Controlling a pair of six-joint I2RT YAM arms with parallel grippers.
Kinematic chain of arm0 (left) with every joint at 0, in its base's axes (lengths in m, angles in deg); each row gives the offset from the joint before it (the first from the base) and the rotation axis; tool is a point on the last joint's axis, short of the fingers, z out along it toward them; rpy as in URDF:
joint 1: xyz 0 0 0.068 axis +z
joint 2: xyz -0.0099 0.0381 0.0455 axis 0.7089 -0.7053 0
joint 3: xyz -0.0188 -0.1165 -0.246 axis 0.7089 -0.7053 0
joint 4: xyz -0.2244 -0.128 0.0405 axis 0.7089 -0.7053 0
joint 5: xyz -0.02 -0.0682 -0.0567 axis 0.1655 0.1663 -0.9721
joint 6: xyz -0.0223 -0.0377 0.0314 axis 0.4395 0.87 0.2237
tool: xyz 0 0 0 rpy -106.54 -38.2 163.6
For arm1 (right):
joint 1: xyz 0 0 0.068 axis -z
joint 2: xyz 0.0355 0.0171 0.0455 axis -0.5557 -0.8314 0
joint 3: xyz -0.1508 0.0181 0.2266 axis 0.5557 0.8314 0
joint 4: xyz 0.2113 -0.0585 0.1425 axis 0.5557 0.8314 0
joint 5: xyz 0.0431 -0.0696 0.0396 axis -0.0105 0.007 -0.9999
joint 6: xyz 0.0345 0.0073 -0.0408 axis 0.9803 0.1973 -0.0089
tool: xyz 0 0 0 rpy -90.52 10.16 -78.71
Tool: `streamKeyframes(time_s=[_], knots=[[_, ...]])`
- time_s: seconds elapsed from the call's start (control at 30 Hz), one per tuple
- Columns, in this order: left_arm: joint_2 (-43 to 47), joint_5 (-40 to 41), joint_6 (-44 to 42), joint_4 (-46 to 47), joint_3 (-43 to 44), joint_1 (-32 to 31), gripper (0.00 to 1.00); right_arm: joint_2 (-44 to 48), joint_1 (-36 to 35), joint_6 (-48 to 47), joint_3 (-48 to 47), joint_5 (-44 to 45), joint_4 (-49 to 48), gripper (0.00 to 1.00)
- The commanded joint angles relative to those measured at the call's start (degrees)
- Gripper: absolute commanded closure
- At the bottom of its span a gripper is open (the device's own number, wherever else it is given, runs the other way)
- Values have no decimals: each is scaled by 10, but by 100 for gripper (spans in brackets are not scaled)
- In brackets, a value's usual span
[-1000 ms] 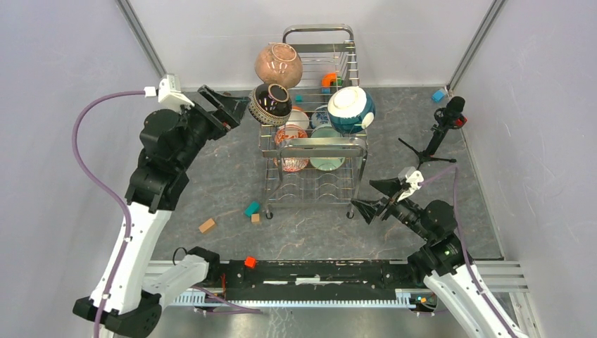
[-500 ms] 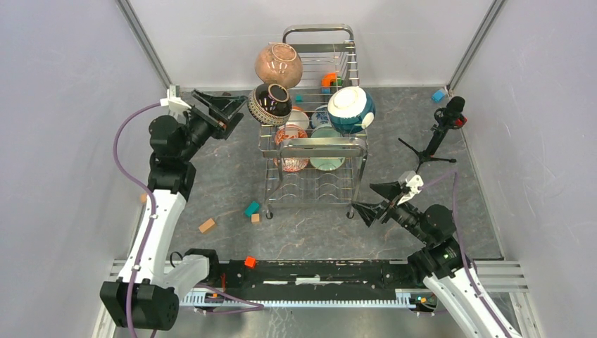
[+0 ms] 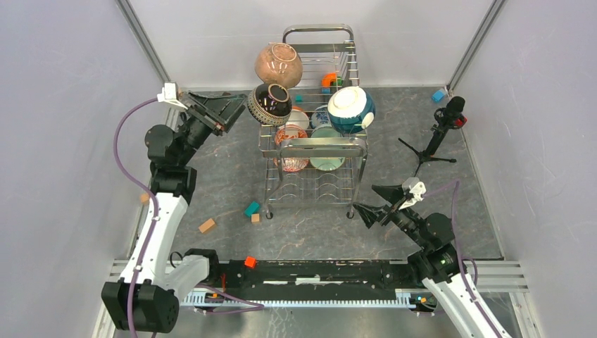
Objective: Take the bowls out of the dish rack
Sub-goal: Pick up the bowl from the dish rack.
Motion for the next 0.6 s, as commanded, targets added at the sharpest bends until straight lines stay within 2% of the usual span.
streamKeyframes(time_s=[0.0,0.3,0.57], knots=[[-14,-36,52,85,-17,2,1,12,-2,7,15,6,-42,5],[-23,-54,68,120,-32,1,6,13,-2,6,19,15,-48,5],[-75,-83,168,258,-49,1,20,3,-2,9,20,14,-57,5]])
